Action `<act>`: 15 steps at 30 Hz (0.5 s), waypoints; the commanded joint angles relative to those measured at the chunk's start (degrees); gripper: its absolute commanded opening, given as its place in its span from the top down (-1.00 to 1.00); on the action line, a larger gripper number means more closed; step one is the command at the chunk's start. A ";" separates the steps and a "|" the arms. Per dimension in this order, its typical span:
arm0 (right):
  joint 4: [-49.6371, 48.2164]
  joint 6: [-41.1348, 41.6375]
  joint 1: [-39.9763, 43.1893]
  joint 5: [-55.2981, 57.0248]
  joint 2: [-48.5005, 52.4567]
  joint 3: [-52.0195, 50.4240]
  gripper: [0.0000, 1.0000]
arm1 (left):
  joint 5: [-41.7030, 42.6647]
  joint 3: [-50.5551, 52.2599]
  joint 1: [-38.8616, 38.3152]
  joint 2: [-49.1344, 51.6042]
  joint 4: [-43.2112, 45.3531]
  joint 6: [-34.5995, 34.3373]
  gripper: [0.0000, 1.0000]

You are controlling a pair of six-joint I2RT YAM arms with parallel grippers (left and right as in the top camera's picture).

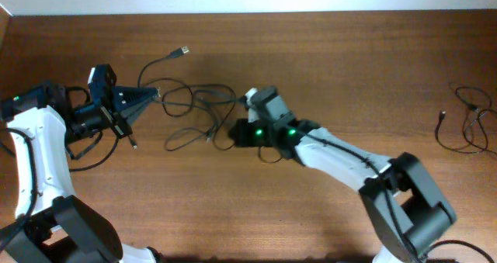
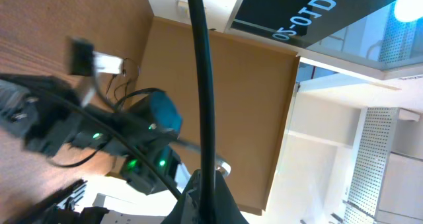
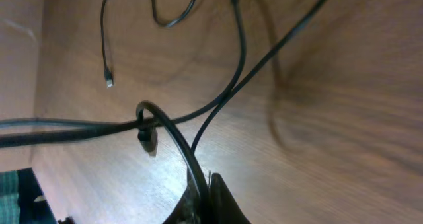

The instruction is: Untangle cables

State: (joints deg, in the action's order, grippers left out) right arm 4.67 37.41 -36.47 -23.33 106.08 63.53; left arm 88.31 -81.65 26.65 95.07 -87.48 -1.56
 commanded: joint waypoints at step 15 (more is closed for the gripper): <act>36.98 -19.34 22.64 21.18 -15.23 0.00 0.92 | -3.30 -1.25 2.32 -1.07 1.53 -0.35 1.00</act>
State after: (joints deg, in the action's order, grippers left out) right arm 41.60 18.90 -13.89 -1.69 91.02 64.10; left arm 85.47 -81.89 27.79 95.04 -86.08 -1.58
